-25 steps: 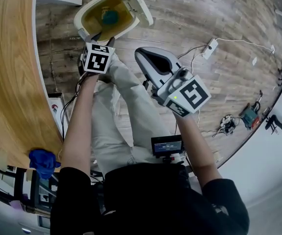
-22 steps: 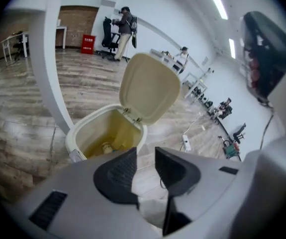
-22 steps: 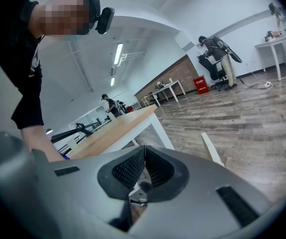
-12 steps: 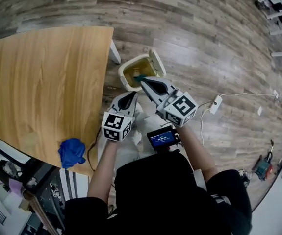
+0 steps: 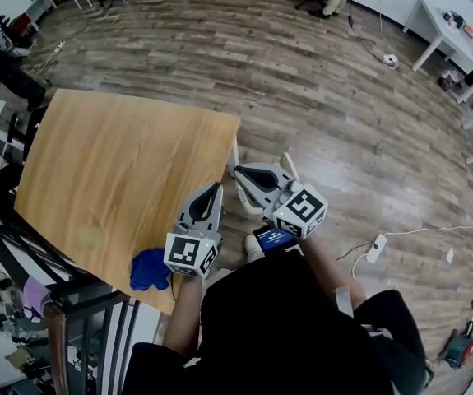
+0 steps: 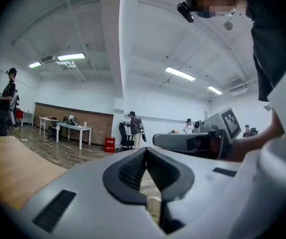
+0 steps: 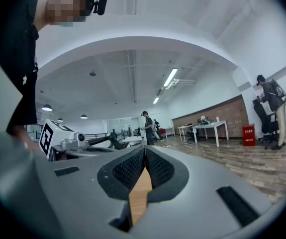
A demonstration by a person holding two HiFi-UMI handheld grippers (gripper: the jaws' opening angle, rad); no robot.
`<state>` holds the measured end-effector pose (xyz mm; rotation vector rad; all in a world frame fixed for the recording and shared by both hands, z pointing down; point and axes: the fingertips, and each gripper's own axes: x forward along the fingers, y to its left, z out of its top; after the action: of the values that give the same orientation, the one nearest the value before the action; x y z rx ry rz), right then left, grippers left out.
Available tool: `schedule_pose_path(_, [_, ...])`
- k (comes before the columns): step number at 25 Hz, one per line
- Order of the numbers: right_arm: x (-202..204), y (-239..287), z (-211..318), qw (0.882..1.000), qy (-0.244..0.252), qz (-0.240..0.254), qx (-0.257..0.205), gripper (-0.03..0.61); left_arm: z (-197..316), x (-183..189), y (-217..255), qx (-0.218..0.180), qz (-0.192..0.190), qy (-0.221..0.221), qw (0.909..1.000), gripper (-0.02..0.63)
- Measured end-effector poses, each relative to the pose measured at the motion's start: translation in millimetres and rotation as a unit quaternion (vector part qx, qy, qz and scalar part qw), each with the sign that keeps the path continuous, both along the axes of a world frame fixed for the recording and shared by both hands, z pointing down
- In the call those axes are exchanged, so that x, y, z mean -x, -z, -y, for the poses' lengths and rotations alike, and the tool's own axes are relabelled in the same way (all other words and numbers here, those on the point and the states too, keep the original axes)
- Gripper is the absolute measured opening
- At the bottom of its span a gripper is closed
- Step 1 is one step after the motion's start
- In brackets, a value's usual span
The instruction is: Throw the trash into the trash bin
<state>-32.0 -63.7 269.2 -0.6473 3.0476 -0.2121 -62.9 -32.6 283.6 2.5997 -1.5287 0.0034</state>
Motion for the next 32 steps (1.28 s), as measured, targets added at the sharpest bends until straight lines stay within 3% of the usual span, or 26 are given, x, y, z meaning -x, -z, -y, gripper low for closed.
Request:
schedule_pose_path(7, [20.6, 42.9, -38.2, 0.997, 0.039, 0.039, -0.053, -0.002, -24.9, 25.9, 44.2, -0.059, -0.008, 0.033, 0.9977, 0.008])
schedule_pose_path(22, [42.4, 59.8, -48.8, 0.991, 0.094, 0.080, -0.053, -0.002, -38.7, 48.0, 58.7, -0.070, -0.027, 0.067, 0.9949, 0.008])
schedule_pose_path(32, [39.2, 62.0, -42.2, 0.990, 0.099, 0.095, -0.045, -0.002, -33.7, 41.7, 54.1, -0.060, -0.052, 0.070, 0.9944, 0.008])
